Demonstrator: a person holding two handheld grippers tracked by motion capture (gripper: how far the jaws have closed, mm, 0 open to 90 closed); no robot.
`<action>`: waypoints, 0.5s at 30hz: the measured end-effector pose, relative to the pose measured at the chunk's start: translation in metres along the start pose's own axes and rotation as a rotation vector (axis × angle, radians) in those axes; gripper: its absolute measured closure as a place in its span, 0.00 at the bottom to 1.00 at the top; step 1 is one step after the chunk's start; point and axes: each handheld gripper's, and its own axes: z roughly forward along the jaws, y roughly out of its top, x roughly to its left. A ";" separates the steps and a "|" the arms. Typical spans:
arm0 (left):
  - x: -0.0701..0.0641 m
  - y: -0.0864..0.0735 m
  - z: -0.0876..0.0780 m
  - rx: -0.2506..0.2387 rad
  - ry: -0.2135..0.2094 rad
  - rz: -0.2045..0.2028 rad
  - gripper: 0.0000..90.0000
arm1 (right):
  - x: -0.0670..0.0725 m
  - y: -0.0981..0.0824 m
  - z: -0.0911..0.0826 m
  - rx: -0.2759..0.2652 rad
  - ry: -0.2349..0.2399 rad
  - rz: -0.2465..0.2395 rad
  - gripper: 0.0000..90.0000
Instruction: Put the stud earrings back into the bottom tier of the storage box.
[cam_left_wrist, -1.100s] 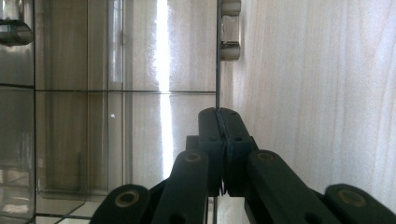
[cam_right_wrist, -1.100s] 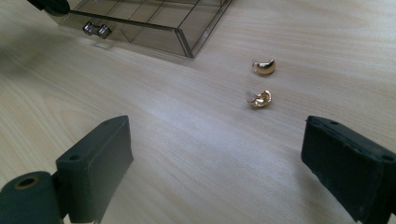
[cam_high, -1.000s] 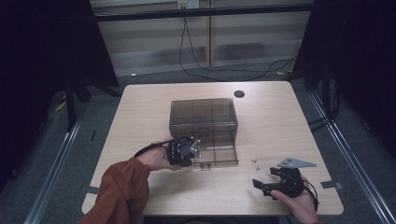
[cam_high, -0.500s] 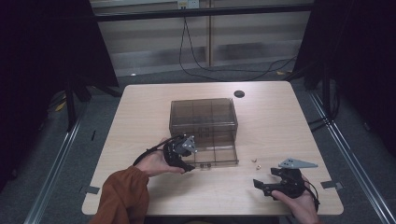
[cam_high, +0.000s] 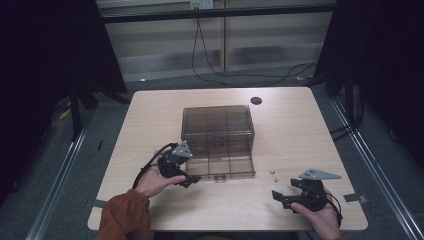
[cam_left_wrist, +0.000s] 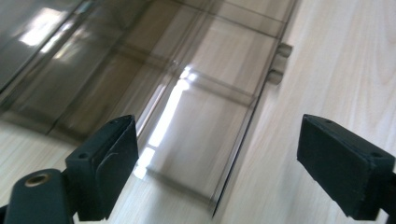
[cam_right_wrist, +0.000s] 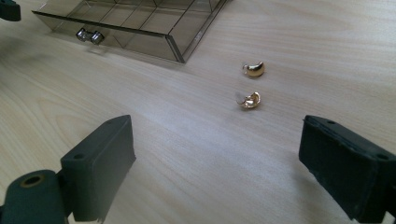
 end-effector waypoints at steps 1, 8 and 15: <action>0.002 -0.003 -0.004 0.002 -0.003 -0.003 0.12 | 0.000 0.000 0.000 0.001 -0.001 -0.001 0.11; -0.004 -0.030 -0.019 -0.060 0.021 -0.081 0.05 | -0.001 0.001 0.000 -0.020 0.005 0.003 0.12; -0.015 -0.050 -0.035 -0.087 0.127 -0.133 0.07 | -0.002 0.002 -0.002 -0.035 0.011 0.005 0.16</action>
